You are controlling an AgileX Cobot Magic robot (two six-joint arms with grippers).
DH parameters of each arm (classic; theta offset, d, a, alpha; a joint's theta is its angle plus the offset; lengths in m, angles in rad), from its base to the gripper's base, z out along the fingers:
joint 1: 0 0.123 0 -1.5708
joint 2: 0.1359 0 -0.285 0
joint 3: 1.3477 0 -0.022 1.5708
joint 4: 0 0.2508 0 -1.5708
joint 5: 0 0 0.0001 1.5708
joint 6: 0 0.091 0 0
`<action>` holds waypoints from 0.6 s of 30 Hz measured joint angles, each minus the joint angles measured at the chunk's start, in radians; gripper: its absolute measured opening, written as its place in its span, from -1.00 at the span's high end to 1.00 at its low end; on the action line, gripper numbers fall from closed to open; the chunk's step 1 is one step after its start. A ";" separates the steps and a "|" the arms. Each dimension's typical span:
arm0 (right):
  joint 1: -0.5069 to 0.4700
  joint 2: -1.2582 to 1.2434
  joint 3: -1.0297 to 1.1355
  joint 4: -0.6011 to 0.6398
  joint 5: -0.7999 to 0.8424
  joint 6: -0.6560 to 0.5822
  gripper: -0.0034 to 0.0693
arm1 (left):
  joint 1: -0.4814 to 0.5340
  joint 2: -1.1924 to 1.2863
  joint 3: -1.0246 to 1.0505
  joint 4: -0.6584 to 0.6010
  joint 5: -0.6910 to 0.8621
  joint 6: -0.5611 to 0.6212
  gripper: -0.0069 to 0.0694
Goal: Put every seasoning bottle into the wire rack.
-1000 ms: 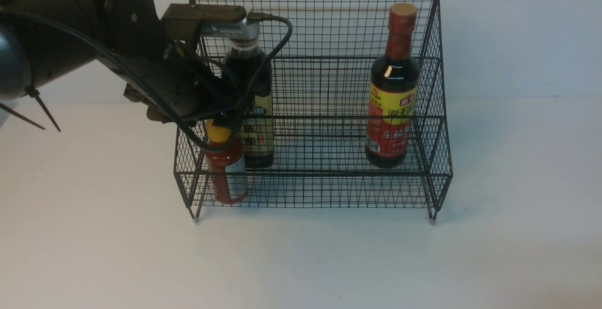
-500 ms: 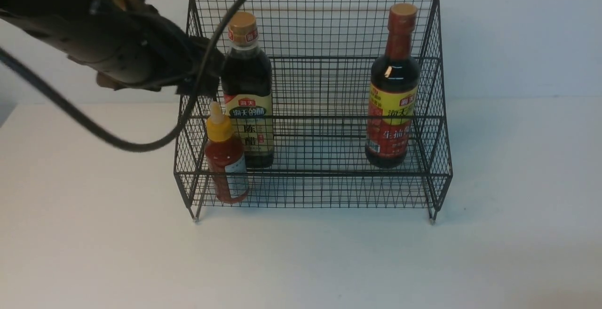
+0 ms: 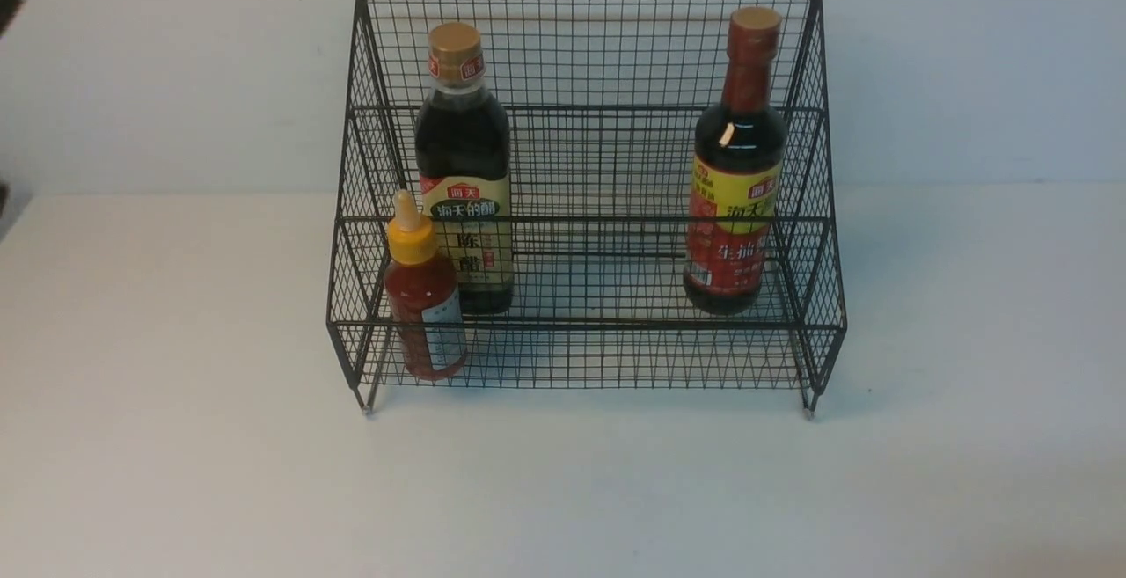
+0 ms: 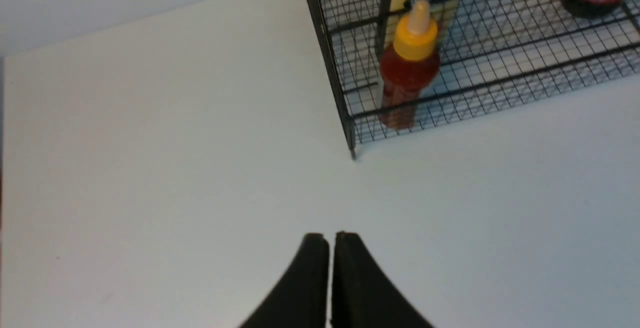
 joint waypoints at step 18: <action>0.000 0.000 0.000 0.000 0.000 0.000 0.95 | 0.000 -0.507 0.625 -0.246 -0.449 0.004 0.83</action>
